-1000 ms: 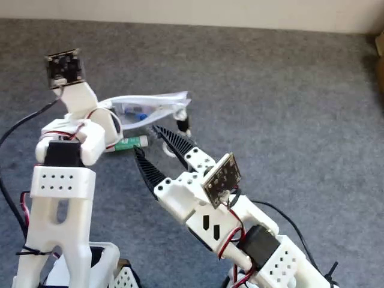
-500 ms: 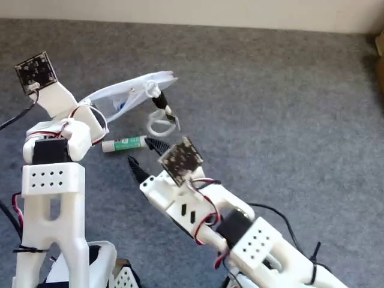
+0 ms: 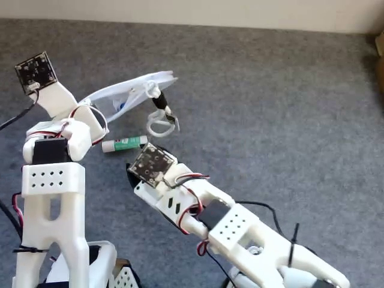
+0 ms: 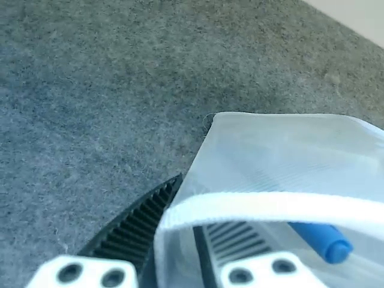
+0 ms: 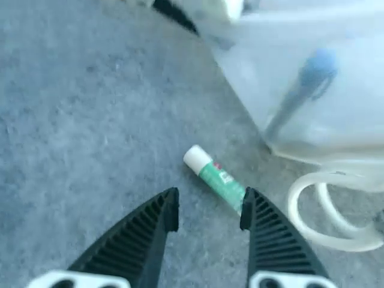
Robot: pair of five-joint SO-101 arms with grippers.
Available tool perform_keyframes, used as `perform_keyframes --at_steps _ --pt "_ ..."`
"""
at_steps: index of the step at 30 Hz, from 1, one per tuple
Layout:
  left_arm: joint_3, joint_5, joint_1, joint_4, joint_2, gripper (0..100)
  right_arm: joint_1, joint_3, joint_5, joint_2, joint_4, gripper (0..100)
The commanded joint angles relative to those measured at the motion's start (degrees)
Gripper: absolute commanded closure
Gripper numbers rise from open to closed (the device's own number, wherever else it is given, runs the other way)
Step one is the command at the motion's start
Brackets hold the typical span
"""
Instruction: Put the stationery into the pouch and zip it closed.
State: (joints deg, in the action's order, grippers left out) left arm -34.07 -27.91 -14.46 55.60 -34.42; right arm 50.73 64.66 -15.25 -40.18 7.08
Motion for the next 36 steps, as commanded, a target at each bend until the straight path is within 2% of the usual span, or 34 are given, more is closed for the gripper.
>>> perform_keyframes --at_steps 1,10,16,29,32,36 --pt "0.84 -0.62 -2.24 -0.62 -0.04 99 -1.45 -4.62 -1.41 5.85 -4.62 83.6" --pt "0.84 -0.62 -3.03 -0.7 -0.04 99 -5.93 -15.52 -1.49 24.13 -7.34 83.6" --pt "0.84 -0.62 -3.03 -0.7 -0.04 99 -7.16 -22.81 -9.32 35.21 -7.16 83.6" --pt "0.84 -0.62 -2.86 -0.7 -0.04 99 -7.34 -29.14 -10.2 43.3 -6.99 83.1" --pt "0.84 -0.62 -2.77 -0.7 -0.04 99 -7.25 -30.99 -10.29 44.35 -2.77 82.7" --pt "0.84 -0.62 -2.77 -0.7 -0.04 99 -7.25 -35.82 -10.29 46.11 3.47 75.9"
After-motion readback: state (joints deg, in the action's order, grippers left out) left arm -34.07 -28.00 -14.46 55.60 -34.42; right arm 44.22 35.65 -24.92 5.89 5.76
